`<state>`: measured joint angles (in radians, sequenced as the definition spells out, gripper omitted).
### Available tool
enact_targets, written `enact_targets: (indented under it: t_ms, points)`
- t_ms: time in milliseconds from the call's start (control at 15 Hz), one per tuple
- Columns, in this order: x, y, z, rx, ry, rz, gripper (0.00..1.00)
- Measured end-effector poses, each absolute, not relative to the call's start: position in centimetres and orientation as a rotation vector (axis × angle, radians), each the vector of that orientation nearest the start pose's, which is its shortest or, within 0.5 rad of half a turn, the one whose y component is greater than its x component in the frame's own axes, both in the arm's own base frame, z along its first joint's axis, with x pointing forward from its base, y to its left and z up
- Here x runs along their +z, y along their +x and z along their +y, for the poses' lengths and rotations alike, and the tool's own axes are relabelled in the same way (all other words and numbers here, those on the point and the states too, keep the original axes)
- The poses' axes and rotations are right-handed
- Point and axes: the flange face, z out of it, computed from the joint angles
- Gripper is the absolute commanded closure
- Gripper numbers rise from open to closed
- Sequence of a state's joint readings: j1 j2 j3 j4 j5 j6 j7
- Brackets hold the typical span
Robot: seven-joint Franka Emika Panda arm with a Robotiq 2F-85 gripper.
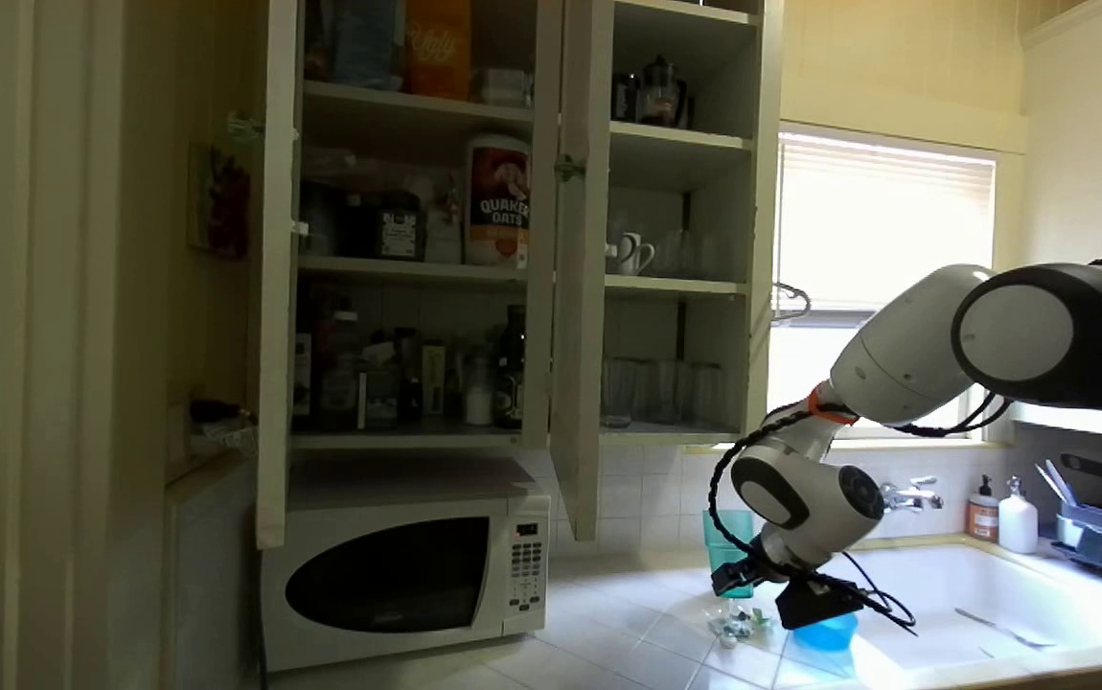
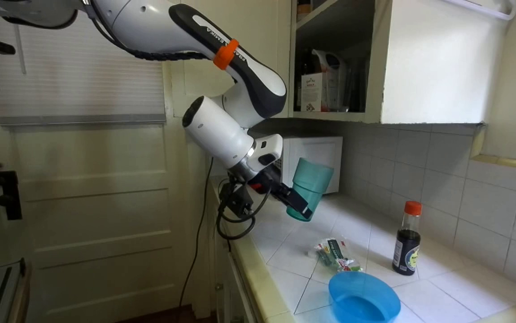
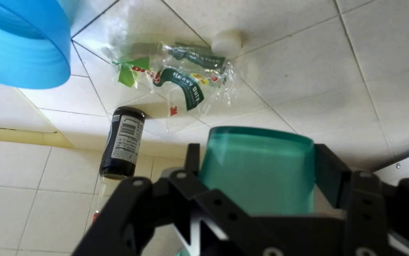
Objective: Remove the blue cup from the cupboard
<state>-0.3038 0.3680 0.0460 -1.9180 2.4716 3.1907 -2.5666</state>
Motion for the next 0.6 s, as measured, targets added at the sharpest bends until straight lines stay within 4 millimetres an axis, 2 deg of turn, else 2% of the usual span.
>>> enact_targets:
  t_ms: [67,333,600]
  points:
    - [28.5,53.1,-20.0,-1.286,-3.021,0.282,0.47]
    - [29.5,53.6,-21.0,-1.345,-3.029,0.287,0.47]
    - [30.7,56.0,-22.3,-1.499,-3.020,0.259,0.47]
